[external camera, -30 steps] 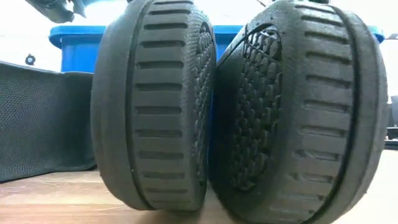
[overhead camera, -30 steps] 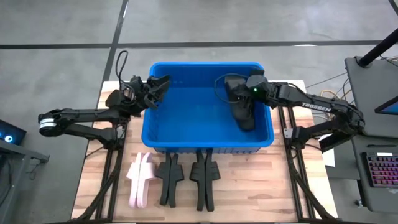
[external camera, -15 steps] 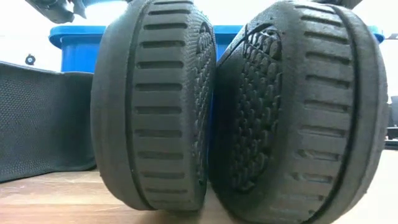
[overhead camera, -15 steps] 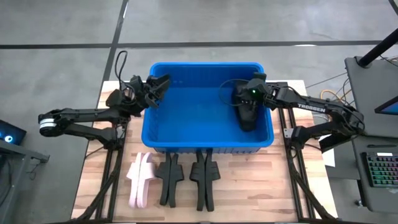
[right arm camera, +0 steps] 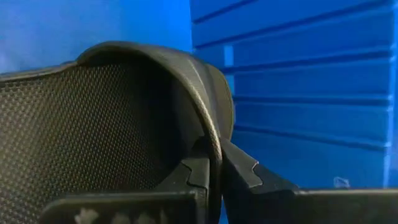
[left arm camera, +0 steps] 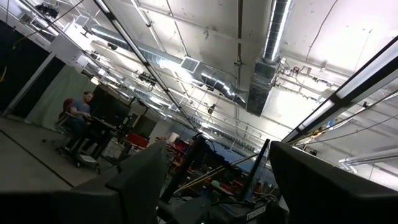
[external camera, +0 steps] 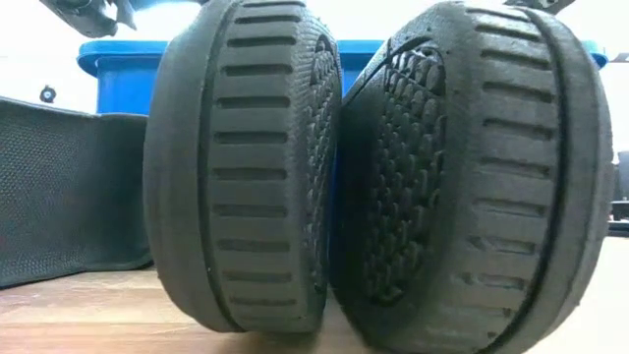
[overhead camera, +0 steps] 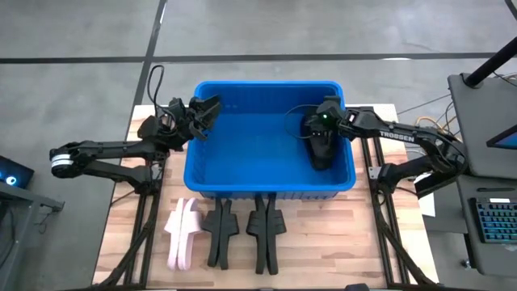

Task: Pick and place slides into bin
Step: Put the black slide into the bin

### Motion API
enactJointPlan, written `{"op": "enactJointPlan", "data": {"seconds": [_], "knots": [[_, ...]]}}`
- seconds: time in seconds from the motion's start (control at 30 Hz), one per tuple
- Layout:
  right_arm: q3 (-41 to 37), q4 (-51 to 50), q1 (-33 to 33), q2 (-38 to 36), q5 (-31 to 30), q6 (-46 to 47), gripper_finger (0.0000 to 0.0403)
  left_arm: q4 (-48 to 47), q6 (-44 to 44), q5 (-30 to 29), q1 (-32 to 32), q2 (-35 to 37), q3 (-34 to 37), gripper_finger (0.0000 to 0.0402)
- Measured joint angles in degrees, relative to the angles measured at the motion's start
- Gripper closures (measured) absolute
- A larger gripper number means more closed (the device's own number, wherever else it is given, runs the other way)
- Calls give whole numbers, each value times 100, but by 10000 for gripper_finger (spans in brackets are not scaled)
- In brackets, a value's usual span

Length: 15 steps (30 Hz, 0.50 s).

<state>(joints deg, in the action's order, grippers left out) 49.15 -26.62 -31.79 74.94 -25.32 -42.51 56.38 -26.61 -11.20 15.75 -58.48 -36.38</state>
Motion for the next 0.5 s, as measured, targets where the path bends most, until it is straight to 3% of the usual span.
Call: {"op": "enactJointPlan", "data": {"seconds": [0.5], "knots": [[-2,-39,-21,148,-301,115,381,0,-4,1,0,0,0,132]]}}
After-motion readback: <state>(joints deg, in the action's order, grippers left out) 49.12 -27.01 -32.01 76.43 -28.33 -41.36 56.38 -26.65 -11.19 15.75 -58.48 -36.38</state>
